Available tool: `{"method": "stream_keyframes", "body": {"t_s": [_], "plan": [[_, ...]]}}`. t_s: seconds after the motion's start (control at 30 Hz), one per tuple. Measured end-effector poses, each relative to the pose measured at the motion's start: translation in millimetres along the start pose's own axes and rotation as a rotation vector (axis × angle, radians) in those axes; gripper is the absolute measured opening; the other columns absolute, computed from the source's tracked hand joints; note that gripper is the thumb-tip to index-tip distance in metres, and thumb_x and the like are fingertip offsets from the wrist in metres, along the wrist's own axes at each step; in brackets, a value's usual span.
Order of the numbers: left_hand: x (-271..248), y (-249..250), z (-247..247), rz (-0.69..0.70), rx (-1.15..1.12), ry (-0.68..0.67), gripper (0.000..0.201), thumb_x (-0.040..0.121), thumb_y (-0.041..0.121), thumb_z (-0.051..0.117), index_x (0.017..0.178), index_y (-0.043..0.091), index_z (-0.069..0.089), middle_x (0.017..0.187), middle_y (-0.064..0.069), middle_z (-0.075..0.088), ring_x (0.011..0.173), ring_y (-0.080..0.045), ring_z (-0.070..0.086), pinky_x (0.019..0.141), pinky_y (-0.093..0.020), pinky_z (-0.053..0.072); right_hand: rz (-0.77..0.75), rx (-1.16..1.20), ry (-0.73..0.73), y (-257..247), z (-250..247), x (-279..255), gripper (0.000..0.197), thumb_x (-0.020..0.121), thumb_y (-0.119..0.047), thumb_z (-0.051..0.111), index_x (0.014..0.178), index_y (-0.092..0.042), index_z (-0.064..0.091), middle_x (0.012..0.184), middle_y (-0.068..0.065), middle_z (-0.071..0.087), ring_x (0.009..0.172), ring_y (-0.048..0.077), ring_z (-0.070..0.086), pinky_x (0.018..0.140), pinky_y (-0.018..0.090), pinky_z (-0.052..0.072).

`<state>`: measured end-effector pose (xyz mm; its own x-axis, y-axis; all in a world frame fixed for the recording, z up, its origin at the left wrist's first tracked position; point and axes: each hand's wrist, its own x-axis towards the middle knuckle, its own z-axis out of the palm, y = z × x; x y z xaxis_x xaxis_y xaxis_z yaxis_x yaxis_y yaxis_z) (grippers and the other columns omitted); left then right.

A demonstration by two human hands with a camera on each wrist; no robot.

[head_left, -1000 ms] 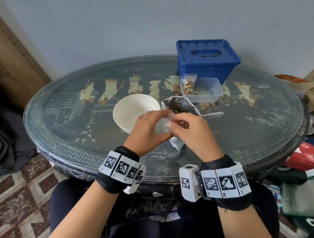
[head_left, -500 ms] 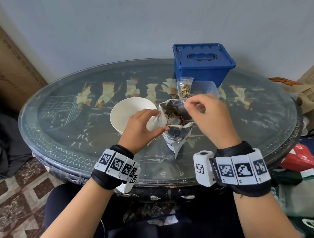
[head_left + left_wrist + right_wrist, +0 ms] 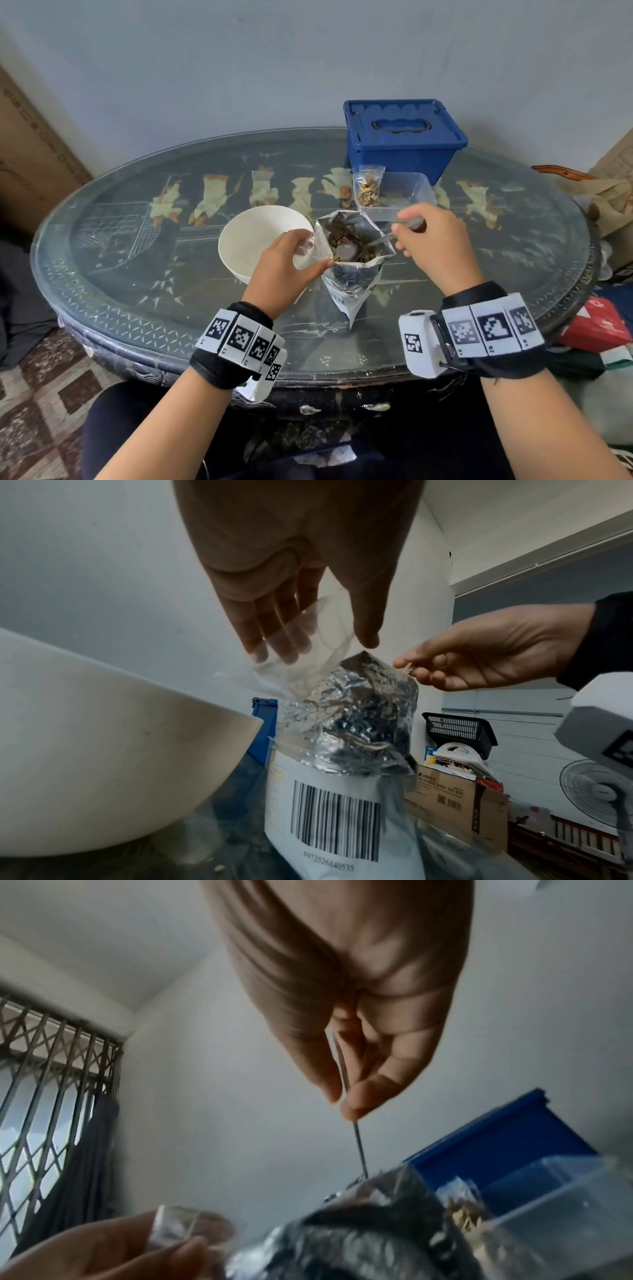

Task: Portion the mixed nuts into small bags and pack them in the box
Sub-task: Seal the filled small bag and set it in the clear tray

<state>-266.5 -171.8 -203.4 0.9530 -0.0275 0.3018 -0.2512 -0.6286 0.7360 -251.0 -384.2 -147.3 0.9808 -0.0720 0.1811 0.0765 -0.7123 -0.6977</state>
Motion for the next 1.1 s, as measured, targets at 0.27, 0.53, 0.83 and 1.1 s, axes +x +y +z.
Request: {"method": "stream_keyframes", "body": {"t_s": [0.27,0.53,0.83,1.1], "plan": [[-2.2,3.4,7.1,-0.018,-0.017,-0.013,0.051,0.075,0.029,0.075,0.116,0.005,0.055,0.107,-0.008,0.062,0.086,-0.011,0.051,0.077,-0.012,0.036,-0.408,0.1,0.164,-5.8,15.2,-3.5,0.019,0.093,-0.01,0.051,0.095,-0.002,0.068,0.08,0.009,0.069,0.074,0.018,0.066,0.07,0.018,0.046],[-1.5,4.0,8.2,-0.064,-0.042,-0.031,0.053,0.077,0.033,0.072,0.119,0.008,0.053,0.111,-0.005,0.063,0.091,-0.01,0.051,0.079,-0.014,0.037,-0.793,-0.097,0.085,13.3,18.5,-9.0,0.024,0.091,-0.011,0.048,0.097,0.0,0.068,0.093,0.01,0.068,0.085,0.014,0.059,0.083,0.016,0.044],[-0.7,2.5,9.4,-0.069,-0.04,-0.015,0.052,0.077,0.034,0.072,0.118,0.009,0.053,0.108,-0.004,0.064,0.09,-0.011,0.053,0.08,-0.018,0.041,-0.789,-0.147,0.023,22.6,31.8,-9.5,0.027,0.09,-0.012,0.045,0.094,0.001,0.067,0.089,0.011,0.069,0.08,0.023,0.066,0.084,0.021,0.044],[-1.6,1.9,9.9,-0.083,-0.05,-0.02,0.05,0.078,0.033,0.072,0.119,0.011,0.052,0.109,-0.004,0.064,0.093,-0.013,0.055,0.081,-0.018,0.041,-0.617,0.033,0.063,22.4,35.2,-3.2,0.031,0.092,-0.019,0.042,0.087,0.0,0.066,0.071,0.006,0.068,0.069,0.009,0.058,0.069,0.013,0.041]]}}
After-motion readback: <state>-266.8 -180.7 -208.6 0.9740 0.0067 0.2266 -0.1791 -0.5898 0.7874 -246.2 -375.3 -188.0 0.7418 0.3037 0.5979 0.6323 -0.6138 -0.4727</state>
